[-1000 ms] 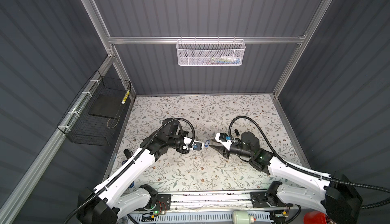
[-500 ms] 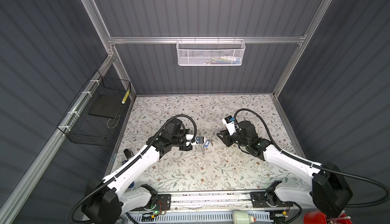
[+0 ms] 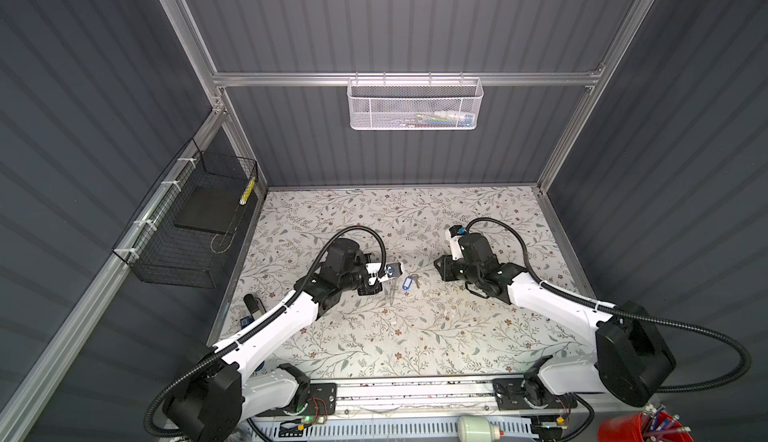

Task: Put the keys on the keyring
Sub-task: 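Move the right gripper over the blue-tagged keys on the table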

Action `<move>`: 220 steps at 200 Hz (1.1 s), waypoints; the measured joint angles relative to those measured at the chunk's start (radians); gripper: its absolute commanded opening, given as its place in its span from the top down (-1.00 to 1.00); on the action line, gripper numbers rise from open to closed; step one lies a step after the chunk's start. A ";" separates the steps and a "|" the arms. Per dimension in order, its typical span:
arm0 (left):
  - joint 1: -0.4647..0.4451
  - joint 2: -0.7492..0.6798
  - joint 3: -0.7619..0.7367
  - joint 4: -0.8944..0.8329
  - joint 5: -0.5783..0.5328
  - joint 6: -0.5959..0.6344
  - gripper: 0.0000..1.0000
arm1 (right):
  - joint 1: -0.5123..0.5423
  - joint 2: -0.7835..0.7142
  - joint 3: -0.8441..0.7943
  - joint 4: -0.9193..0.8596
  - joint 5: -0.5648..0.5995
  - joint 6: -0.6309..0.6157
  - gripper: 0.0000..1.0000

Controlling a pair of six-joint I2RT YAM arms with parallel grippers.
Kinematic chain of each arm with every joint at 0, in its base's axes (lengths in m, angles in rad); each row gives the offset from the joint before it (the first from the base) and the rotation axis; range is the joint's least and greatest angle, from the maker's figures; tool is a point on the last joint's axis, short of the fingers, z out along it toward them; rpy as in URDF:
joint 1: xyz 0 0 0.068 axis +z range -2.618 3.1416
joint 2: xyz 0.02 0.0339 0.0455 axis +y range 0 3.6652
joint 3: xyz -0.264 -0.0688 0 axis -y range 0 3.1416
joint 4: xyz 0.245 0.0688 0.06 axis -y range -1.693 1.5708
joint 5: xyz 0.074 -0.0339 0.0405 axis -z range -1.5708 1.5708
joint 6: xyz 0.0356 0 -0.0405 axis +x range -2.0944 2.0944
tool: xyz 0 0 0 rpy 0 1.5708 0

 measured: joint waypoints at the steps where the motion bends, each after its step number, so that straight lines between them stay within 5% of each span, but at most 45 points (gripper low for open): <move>1: 0.000 0.000 -0.002 0.002 0.000 -0.002 1.00 | 0.000 0.000 0.000 0.000 0.001 -0.001 0.36; 115: 0.002 -0.043 -0.052 0.052 -0.018 -0.035 1.00 | 0.020 0.017 0.012 -0.055 0.103 0.051 0.30; 137: 0.002 -0.058 -0.064 0.052 -0.031 -0.040 1.00 | 0.024 0.043 0.043 -0.076 0.107 0.035 0.44; 220: 0.022 -0.060 -0.072 0.053 -0.044 -0.046 1.00 | 0.025 0.295 0.298 -0.135 -0.126 -0.444 0.38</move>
